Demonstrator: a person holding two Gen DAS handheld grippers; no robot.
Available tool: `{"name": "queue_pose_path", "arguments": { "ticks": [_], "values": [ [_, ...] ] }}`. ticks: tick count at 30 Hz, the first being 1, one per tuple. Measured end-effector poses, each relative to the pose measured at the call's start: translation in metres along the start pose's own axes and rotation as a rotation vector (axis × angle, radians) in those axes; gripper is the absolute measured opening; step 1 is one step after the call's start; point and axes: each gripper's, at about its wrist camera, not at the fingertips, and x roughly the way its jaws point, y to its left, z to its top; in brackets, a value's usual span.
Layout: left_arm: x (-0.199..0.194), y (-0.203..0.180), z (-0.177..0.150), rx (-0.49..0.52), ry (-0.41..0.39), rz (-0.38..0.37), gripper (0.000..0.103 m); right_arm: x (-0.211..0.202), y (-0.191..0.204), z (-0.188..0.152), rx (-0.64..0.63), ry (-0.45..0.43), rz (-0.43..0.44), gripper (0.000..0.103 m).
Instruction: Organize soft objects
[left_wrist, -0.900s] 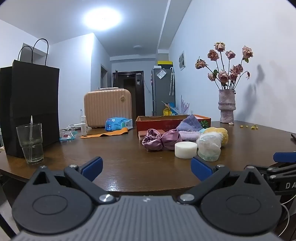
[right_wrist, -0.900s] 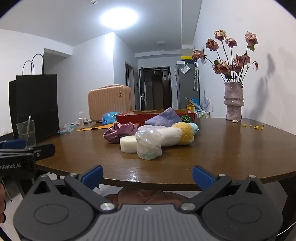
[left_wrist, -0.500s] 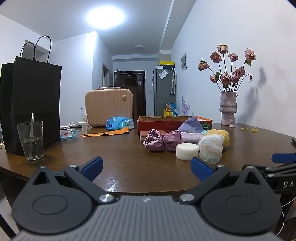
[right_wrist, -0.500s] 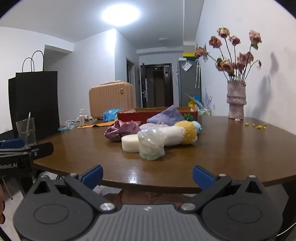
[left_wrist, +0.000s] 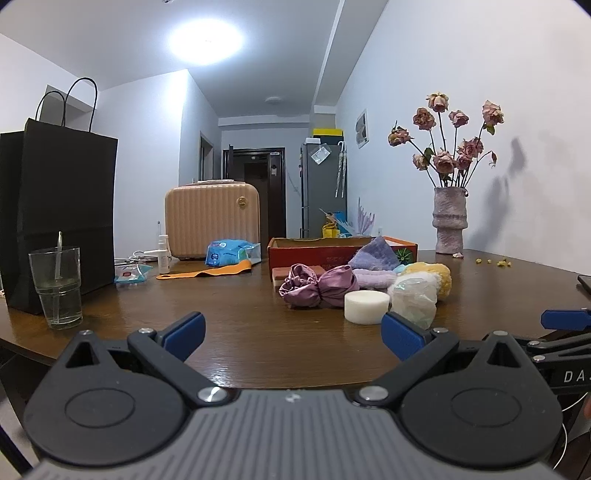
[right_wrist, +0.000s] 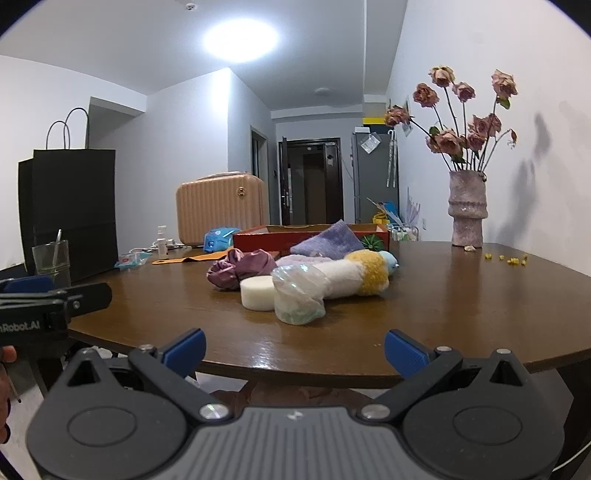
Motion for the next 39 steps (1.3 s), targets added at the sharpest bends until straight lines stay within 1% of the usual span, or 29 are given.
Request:
{"name": "queue_pose_path", "arguments": {
  "ticks": [6,16,31,39],
  "values": [
    [-0.0006,-0.0056,-0.0007,0.016,-0.006,-0.009,0.103,0.0003,-0.0036,0.0001,0.019,-0.003,-0.01,0.103],
    [0.0008,-0.0074,-0.0037,0.003,0.006,-0.004,0.103,0.0024,-0.0039,-0.0022,0.021,0.004,-0.012,0.103],
    [0.0023,-0.0058,-0.0048,-0.001,0.012,-0.005,0.103,0.0036,-0.0036,-0.0022,0.019,0.007,0.004,0.103],
    [0.0025,-0.0058,-0.0056,-0.002,0.008,-0.004,0.103,0.001,-0.0038,-0.0012,0.013,-0.01,0.016,0.103]
  ]
}}
